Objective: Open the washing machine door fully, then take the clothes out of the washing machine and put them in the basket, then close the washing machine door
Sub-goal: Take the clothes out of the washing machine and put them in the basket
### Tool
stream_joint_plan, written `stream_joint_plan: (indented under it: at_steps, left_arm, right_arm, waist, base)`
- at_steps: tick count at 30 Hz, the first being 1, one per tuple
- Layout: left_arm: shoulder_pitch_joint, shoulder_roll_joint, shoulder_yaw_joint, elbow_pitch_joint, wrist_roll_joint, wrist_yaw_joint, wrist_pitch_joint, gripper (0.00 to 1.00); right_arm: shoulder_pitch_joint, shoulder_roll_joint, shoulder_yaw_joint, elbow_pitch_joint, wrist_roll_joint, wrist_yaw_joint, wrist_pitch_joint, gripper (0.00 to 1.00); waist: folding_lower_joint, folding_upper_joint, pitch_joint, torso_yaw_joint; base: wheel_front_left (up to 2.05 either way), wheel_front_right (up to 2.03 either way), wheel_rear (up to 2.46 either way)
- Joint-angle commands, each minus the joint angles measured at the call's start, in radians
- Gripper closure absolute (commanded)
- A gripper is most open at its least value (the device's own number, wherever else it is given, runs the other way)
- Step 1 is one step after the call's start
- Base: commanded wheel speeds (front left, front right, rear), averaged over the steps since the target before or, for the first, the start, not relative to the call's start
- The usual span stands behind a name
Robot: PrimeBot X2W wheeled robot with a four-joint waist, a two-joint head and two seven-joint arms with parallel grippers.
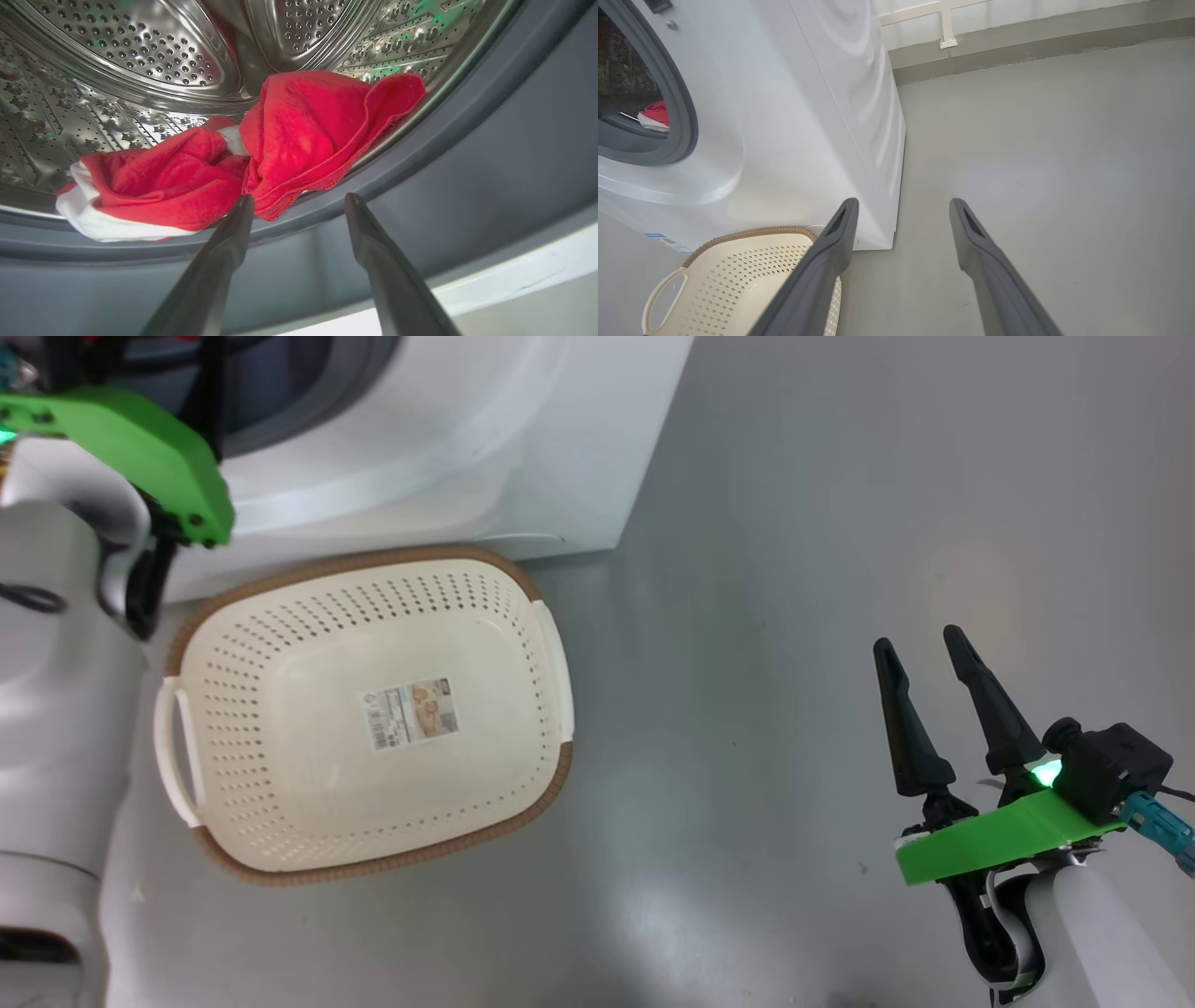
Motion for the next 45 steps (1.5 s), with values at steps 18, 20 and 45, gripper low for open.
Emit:
stream_joint_plan:
  at_steps: [18,20,45]
  left_arm:
    - [-0.15,0.115,-0.079,0.125,-0.05,-0.005,-0.069,0.0]
    - [-0.16,0.117,-0.088,0.132,-0.053,-0.005,-0.073,0.0]
    - [-0.121,0.094,-0.135,0.126,-0.18,-0.005,-0.163,1.0]
  right_arm:
    - [-0.006,-0.001,0.047,-0.041,0.01,0.006,-0.006,0.0]
    - [-0.007,-0.002,0.048,-0.042,0.01,0.006,-0.006,0.0]
    - [0.007,-0.011,0.029,-0.043,0.002,0.006,-0.006,0.0]
  waist:
    - [0.0,0.0,0.082,-0.059]
    - [0.0,0.0,0.087,-0.062]
    - [0.0,0.0,0.037,-0.046]
  base:
    - [0.0,0.0,0.0]
    - [0.0,0.0,0.0]
    - [0.0,0.0,0.0]
